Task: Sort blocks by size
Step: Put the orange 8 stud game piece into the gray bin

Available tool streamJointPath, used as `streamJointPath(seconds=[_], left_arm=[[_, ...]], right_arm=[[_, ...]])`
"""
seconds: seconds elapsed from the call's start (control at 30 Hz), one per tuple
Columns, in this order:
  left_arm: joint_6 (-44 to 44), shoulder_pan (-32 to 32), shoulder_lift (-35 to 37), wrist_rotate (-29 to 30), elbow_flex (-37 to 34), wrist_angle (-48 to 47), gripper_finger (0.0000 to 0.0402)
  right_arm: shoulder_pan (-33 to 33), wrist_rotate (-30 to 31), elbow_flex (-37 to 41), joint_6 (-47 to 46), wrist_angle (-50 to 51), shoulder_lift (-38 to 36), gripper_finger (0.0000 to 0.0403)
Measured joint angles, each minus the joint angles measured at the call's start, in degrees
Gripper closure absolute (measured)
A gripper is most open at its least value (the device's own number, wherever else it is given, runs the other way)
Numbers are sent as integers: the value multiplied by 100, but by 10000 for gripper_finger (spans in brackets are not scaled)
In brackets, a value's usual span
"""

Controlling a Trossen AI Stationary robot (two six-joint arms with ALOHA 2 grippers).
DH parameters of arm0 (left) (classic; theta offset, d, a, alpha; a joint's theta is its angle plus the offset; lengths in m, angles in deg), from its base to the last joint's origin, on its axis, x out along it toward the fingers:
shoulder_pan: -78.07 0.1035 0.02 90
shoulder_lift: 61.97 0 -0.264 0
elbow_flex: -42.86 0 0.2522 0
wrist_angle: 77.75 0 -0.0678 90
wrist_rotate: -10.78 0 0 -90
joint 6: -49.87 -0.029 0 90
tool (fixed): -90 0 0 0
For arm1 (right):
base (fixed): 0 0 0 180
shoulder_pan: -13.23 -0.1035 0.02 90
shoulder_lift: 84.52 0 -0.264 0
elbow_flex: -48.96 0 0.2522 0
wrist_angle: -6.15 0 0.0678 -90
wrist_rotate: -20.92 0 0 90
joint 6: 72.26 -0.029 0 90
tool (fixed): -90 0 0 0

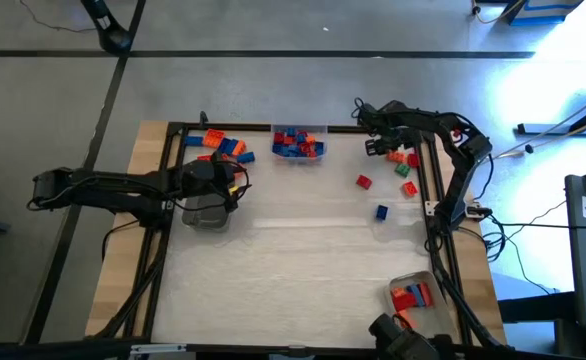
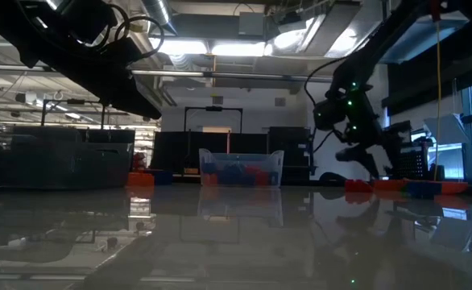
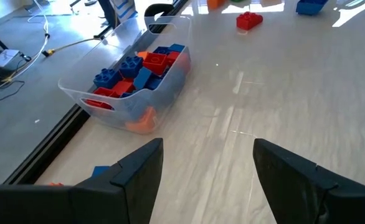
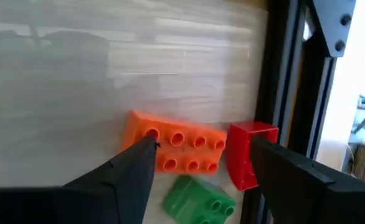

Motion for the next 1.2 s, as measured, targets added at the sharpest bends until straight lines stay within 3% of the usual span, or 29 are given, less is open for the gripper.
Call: streamJointPath(seconds=[0.3,0.4,0.63,0.83,1.2], left_arm=[[-15,0,-2,0,0,0,167],[-15,0,-1,-1,0,0,167],[-14,0,0,0,0,-4,167],[-13,0,-1,0,0,-4,167],[-15,0,-1,-1,0,-3,167]], right_arm=[[-658,-269,-569,562,-68,2,143],[-850,-32,-669,555,68,2,143],[-447,318,-452,24,806,2,143],[-215,217,-12,-51,319,2,143],[-329,183,41,235,-115,3,143]])
